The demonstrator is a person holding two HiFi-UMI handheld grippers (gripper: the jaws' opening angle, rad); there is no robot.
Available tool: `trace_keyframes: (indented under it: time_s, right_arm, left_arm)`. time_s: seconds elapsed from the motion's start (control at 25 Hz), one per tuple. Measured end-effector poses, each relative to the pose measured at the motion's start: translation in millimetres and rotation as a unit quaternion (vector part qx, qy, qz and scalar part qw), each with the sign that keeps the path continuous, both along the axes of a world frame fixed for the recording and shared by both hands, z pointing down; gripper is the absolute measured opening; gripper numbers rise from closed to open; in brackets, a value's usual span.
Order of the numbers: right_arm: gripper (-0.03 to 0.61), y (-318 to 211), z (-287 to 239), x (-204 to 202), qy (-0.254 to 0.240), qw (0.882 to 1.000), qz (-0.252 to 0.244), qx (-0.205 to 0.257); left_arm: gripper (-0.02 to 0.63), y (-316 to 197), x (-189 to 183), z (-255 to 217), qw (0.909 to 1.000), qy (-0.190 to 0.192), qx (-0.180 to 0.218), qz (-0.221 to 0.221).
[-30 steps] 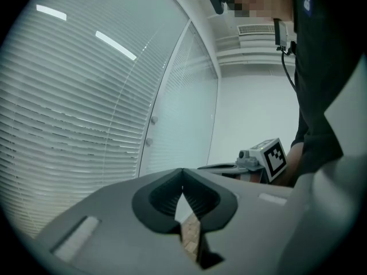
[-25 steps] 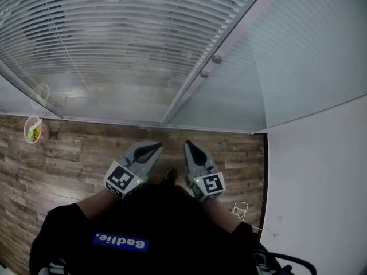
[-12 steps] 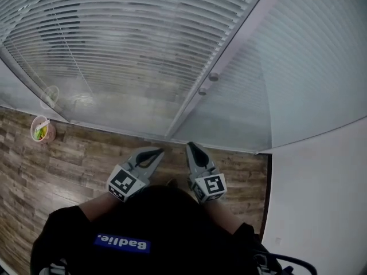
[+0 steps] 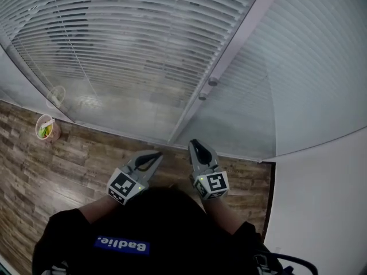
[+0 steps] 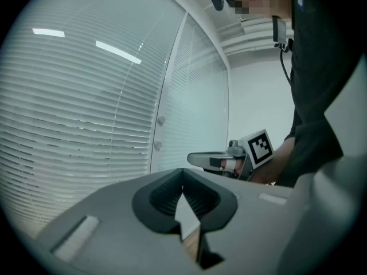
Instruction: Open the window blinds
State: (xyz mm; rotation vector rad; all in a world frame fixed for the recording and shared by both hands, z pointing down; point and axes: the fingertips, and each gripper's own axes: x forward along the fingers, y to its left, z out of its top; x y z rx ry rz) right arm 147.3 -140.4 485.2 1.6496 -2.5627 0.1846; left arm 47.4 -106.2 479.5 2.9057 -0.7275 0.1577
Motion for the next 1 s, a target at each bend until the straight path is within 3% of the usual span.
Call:
trace_keyframes:
  time_s: [1.0]
  right_arm:
    - [0.075, -70.5, -18.6, 30.1, -0.005, 0.999, 0.034, 0.032]
  left_arm:
    - [0.0, -11.4, -15.3, 10.1, 0.9994, -0.02, -0.011, -0.026]
